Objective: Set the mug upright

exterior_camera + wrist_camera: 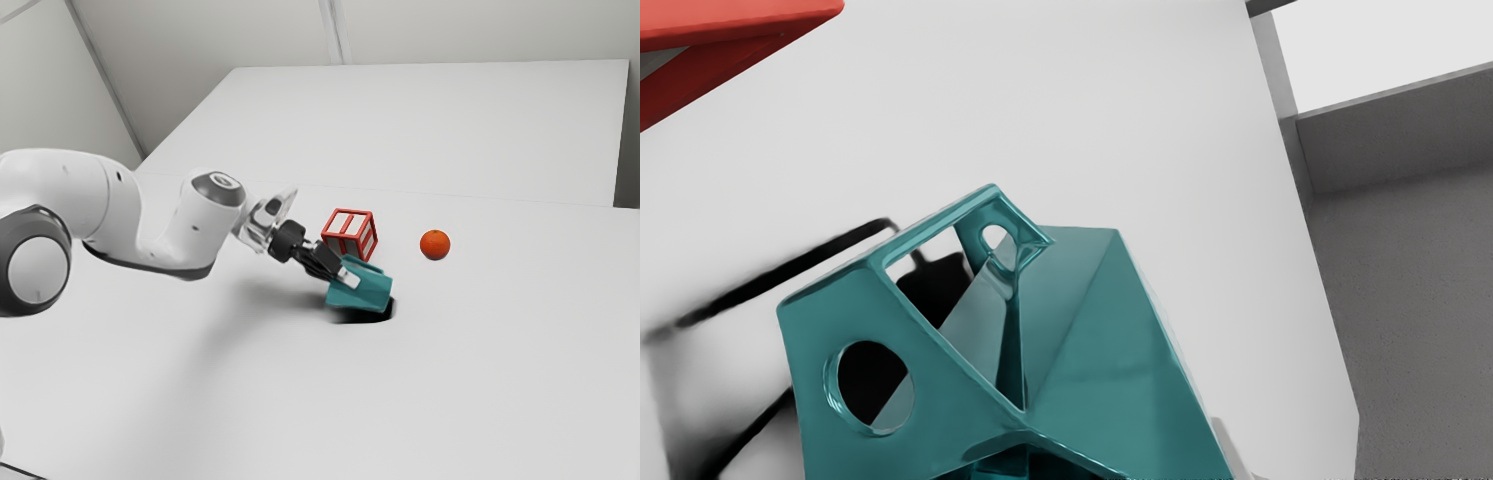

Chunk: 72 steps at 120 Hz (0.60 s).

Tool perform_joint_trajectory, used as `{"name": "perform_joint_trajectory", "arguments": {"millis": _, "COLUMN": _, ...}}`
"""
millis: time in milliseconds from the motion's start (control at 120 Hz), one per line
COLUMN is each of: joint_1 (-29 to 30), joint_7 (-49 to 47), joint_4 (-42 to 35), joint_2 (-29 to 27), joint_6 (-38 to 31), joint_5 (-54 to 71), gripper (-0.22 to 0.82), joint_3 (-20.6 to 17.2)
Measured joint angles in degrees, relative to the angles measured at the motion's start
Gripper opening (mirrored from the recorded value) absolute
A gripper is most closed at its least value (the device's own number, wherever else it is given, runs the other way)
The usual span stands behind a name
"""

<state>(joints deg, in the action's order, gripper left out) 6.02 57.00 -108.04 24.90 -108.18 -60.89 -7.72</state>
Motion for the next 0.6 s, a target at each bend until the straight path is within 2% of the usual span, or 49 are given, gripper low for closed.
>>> {"name": "perform_joint_trajectory", "arguments": {"millis": 258, "joint_1": -2.44, "joint_7": -1.66, "joint_4": -1.07, "joint_2": -5.68, "joint_6": -3.06, "joint_5": 6.44, "gripper": -0.18, "joint_3": -0.02}}
{"name": "perform_joint_trajectory", "arguments": {"millis": 600, "joint_1": -5.46, "joint_7": -16.26, "joint_4": -1.27, "joint_2": -11.68, "joint_6": -8.86, "joint_5": 42.42, "gripper": -0.18, "joint_3": -0.73}}
